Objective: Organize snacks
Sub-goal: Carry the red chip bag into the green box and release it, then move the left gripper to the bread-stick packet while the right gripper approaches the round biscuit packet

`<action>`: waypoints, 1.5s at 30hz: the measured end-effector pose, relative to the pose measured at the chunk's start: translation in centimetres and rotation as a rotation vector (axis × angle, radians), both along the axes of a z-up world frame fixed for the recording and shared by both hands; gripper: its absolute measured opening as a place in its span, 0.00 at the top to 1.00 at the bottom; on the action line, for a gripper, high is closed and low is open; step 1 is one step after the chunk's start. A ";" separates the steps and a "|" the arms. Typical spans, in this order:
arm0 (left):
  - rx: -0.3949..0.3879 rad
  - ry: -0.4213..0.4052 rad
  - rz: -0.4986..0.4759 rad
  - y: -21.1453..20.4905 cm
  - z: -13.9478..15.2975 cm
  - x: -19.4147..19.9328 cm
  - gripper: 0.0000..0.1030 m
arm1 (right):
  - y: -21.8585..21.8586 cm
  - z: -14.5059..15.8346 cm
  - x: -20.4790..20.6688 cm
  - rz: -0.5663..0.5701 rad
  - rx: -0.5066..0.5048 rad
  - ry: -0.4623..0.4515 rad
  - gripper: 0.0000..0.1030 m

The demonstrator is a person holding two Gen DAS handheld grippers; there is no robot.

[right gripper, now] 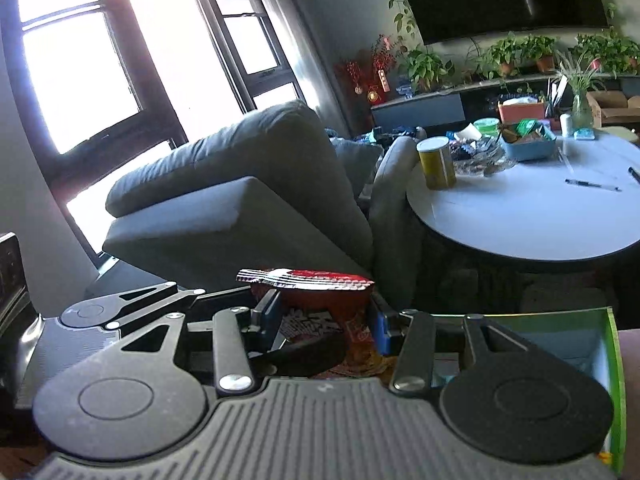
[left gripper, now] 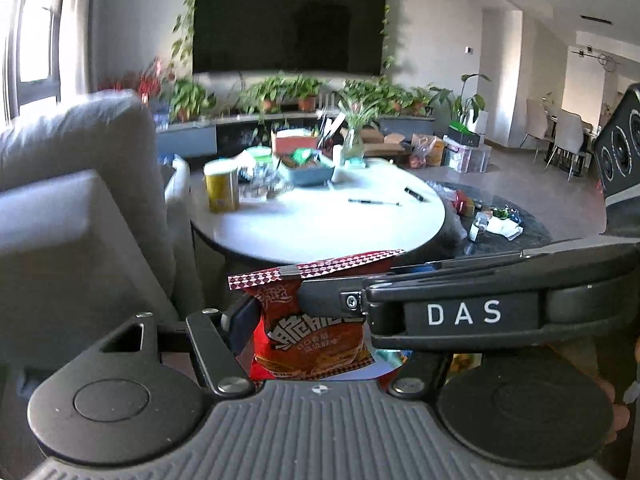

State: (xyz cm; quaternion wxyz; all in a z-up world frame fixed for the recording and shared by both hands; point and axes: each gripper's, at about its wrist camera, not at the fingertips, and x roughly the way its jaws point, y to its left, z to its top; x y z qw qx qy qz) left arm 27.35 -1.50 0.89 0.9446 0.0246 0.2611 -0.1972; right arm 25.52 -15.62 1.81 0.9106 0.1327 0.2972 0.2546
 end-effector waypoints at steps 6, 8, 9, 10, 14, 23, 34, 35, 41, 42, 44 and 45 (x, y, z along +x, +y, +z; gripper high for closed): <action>0.009 0.034 0.049 1.2 -1.6 -0.6 0.27 | 0.3 -1.1 -0.5 -0.053 -0.073 0.037 0.53; 0.004 0.033 0.061 1.6 -1.4 -1.2 0.27 | -0.3 -0.7 -1.5 -0.077 -0.089 0.017 0.53; -0.001 0.030 0.067 1.7 -1.1 -1.7 0.27 | -0.8 -0.4 -2.1 -0.101 -0.091 0.009 0.51; -0.006 0.024 0.071 1.9 -0.8 -2.2 0.26 | -1.3 0.0 -2.6 -0.126 -0.090 0.004 0.51; 0.002 -0.018 0.077 2.3 0.3 -4.6 0.23 | -3.1 1.8 -5.2 -0.158 -0.068 -0.006 0.51; -0.041 -0.049 0.108 3.3 2.1 -11.0 0.18 | -5.6 3.5 -13.4 -0.173 -0.096 -0.064 0.51; -0.027 0.005 0.125 3.9 1.0 -18.4 0.17 | -4.9 2.6 -19.7 -0.097 -0.168 -0.073 0.49; -0.024 0.012 0.128 3.9 0.7 -19.1 0.17 | -4.9 2.4 -20.0 -0.091 -0.166 -0.060 0.49; -0.013 0.063 0.147 4.1 -1.4 -21.8 0.17 | -4.2 0.6 -23.0 -0.067 -0.179 0.005 0.49; -0.017 0.076 0.147 4.2 -1.7 -22.1 0.17 | -4.0 0.3 -23.4 -0.059 -0.181 0.014 0.49; -0.022 0.098 0.151 4.3 -2.2 -22.6 0.17 | -3.7 -0.1 -24.1 -0.048 -0.192 0.024 0.48; -0.021 0.104 0.152 4.3 -2.4 -22.8 0.17 | -3.6 -0.2 -24.4 -0.047 -0.199 0.027 0.48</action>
